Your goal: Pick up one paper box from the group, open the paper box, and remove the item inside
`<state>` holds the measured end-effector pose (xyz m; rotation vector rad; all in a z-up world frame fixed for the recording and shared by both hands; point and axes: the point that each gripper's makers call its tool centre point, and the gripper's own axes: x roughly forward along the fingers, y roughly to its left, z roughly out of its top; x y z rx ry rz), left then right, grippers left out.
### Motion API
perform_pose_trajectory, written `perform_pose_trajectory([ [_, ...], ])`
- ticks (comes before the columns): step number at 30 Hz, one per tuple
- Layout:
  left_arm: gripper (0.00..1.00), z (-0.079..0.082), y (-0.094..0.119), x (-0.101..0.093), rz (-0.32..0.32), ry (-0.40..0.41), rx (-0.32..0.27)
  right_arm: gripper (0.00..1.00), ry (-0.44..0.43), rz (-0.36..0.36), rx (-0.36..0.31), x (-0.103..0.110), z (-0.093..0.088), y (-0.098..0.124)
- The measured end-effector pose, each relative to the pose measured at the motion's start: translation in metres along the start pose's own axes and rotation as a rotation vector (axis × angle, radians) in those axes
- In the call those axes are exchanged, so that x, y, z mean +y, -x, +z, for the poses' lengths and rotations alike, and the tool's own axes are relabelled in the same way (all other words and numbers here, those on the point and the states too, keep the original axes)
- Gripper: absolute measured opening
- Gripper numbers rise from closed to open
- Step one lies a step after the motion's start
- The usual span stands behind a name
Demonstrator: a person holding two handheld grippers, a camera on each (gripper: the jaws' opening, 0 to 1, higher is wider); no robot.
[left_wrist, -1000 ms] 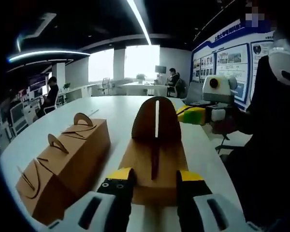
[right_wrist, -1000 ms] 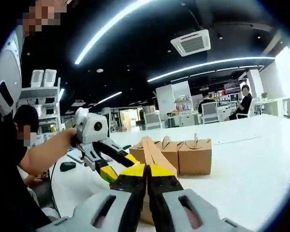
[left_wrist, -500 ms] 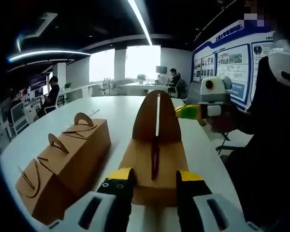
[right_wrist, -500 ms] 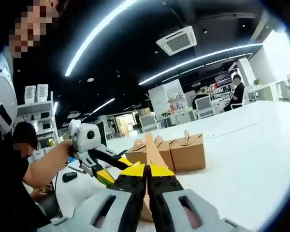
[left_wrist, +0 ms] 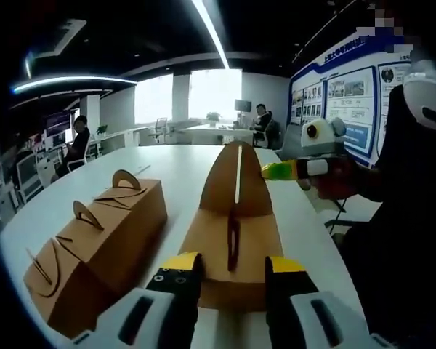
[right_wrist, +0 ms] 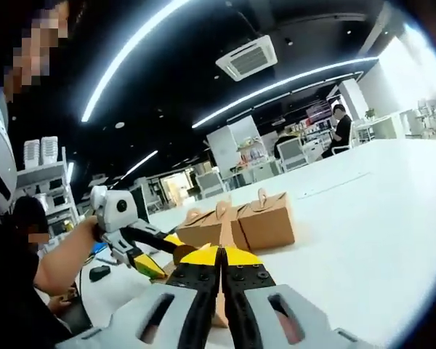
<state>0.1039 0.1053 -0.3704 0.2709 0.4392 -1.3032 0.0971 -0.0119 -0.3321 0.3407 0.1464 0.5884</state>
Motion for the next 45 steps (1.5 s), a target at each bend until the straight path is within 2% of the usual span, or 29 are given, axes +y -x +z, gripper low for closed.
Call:
perform_pose_trajectory([
  [15,0.36,0.0,0.001,0.001,0.002,0.001,-0.011,0.03,-0.05,-0.088,0.051,-0.019,-0.016,0.004],
  [21,0.34,0.001,0.0,0.0,0.004,0.006,-0.022,0.03,-0.059,-0.097,0.069,-0.02,-0.021,0.002],
  [27,0.34,0.001,0.0,0.0,0.001,0.005,-0.018,0.03,-0.103,-0.107,0.094,-0.023,-0.03,0.003],
  [32,0.34,0.001,0.0,-0.001,0.002,0.006,-0.022,0.03,-0.059,-0.133,0.127,-0.023,-0.037,0.002],
  [45,0.34,0.001,0.0,0.0,0.002,0.007,-0.025,0.03,-0.101,-0.128,0.153,-0.024,-0.045,0.001],
])
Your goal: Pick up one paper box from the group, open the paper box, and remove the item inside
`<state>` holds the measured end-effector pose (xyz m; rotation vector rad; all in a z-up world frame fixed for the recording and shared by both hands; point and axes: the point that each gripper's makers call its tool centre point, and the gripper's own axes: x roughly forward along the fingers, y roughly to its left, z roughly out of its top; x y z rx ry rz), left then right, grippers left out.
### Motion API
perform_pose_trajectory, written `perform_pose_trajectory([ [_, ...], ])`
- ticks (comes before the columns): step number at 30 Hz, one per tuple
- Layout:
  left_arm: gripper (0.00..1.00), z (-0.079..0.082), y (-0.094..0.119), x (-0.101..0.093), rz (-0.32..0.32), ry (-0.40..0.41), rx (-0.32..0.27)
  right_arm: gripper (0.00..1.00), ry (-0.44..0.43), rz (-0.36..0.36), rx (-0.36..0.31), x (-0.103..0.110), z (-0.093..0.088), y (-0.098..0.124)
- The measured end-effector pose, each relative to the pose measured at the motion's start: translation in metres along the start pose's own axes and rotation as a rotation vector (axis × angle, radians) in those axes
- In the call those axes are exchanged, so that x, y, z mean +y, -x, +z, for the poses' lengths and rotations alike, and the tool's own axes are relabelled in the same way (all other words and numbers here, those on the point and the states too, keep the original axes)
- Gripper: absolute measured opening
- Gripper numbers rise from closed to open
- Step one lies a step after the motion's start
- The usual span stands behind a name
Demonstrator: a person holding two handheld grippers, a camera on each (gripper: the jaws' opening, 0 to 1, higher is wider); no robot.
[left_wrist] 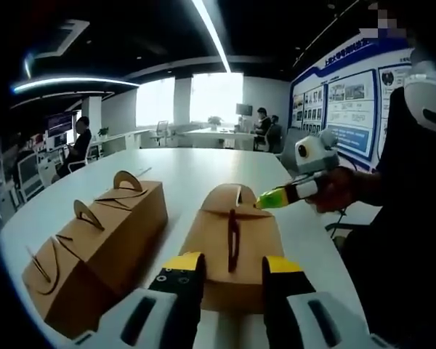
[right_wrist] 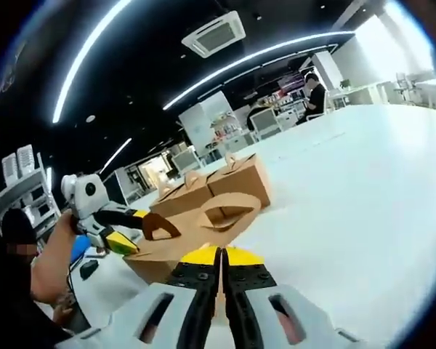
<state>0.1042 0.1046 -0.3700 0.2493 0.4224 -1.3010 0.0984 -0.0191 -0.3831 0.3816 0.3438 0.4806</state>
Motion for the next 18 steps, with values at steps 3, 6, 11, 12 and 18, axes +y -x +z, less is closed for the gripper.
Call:
perform_pose_trajectory([
  [3,0.34,0.0002,0.0001,0.0001,0.0,0.001,-0.002,0.03,-0.002,0.002,0.008,0.0,-0.0021,-0.001],
  [6,0.34,0.0003,0.0001,0.0004,0.0,0.002,-0.004,0.03,-0.007,0.001,0.014,-0.0001,-0.004,-0.0017],
  [11,0.34,0.0004,0.0001,0.0006,0.0,0.002,-0.004,0.04,-0.013,0.004,0.024,0.0004,-0.0071,-0.0029],
  [12,0.34,0.0004,0.0,0.0006,0.0,0.002,-0.004,0.04,-0.013,0.004,0.025,0.0005,-0.0077,-0.0032],
  [18,0.34,0.0001,-0.0002,0.0007,0.0,0.002,-0.005,0.04,-0.016,0.005,0.031,0.0009,-0.0106,-0.0042],
])
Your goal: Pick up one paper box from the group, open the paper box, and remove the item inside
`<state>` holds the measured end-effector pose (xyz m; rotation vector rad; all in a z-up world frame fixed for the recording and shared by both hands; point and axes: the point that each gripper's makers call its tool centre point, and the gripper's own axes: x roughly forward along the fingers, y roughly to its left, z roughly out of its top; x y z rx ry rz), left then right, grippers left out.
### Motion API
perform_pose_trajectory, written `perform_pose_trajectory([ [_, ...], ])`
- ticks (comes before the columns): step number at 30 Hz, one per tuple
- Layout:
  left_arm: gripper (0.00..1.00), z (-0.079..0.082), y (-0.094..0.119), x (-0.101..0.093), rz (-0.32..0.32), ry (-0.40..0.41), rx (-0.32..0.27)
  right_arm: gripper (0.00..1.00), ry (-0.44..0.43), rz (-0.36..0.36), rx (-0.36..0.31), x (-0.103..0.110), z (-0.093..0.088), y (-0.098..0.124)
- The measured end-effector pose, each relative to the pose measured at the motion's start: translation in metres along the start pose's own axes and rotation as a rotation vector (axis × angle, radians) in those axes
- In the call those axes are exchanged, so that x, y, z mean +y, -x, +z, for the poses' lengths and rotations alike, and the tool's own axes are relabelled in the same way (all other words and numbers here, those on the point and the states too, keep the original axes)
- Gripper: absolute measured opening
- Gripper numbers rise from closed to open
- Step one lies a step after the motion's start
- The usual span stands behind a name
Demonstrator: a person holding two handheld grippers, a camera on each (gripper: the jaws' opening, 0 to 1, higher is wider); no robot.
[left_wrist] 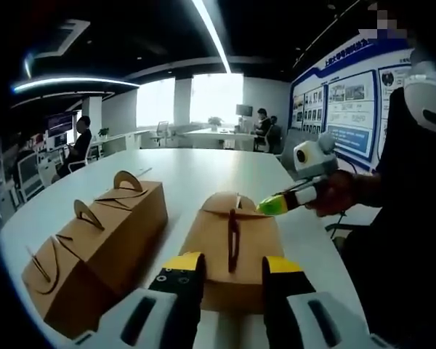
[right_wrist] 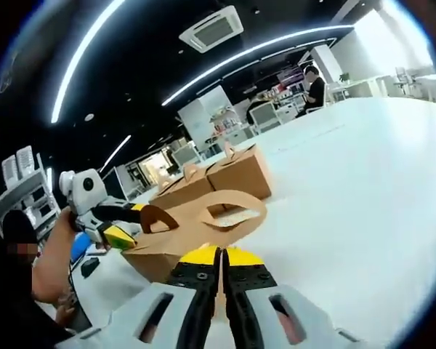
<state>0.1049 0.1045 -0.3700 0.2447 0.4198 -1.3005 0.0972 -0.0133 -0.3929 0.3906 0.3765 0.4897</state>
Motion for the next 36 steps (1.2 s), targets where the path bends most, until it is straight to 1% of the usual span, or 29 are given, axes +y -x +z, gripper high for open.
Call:
perform_pose_trajectory([
  [18,0.33,0.0,0.0,0.001,0.006,0.002,-0.004,0.03,0.013,0.005,0.012,0.0,-0.004,-0.002],
  [28,0.33,0.0,0.0,0.001,0.007,0.002,-0.006,0.04,0.022,0.011,0.035,0.004,-0.01,-0.006],
  [36,0.33,0.0,0.0,0.001,0.006,0.004,-0.009,0.04,0.019,0.037,0.059,0.008,-0.017,-0.01],
])
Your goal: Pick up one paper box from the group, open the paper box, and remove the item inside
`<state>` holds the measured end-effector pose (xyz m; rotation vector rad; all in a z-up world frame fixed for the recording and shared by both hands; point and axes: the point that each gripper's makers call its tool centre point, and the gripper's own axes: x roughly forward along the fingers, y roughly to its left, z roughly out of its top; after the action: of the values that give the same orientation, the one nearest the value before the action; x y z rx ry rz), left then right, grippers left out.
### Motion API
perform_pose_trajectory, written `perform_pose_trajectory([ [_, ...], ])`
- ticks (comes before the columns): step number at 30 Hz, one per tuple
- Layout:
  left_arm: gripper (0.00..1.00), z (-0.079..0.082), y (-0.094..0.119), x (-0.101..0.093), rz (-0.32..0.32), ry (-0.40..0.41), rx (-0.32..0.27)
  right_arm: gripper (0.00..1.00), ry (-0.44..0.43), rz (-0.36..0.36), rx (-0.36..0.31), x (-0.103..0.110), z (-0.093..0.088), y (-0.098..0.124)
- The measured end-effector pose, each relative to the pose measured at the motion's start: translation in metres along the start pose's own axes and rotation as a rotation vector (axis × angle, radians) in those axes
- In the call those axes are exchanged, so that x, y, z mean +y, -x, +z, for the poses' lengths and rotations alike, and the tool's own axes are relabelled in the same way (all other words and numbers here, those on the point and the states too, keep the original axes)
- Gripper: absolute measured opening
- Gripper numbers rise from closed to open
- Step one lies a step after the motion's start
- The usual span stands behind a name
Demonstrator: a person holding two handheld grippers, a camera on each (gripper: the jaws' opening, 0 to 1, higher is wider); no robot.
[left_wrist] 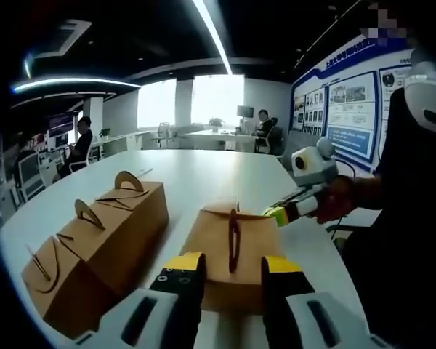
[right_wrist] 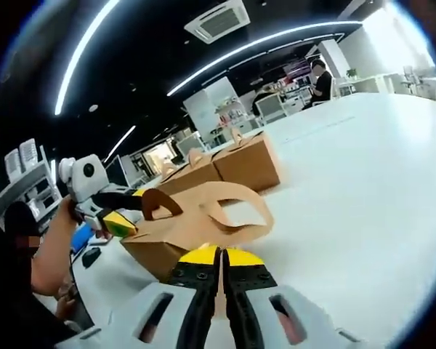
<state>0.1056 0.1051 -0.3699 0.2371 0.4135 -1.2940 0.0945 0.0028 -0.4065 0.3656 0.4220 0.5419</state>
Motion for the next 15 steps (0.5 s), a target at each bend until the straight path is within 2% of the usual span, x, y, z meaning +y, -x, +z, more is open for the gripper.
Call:
perform_pose_trajectory([
  [7,0.32,0.0,0.0,0.0,0.0,0.0,0.003,0.04,-0.009,0.005,-0.004,-0.001,0.0,0.0],
  [15,0.32,-0.001,0.0,-0.001,0.002,0.0,0.008,0.1,-0.081,-0.04,-0.049,-0.014,0.011,0.01],
])
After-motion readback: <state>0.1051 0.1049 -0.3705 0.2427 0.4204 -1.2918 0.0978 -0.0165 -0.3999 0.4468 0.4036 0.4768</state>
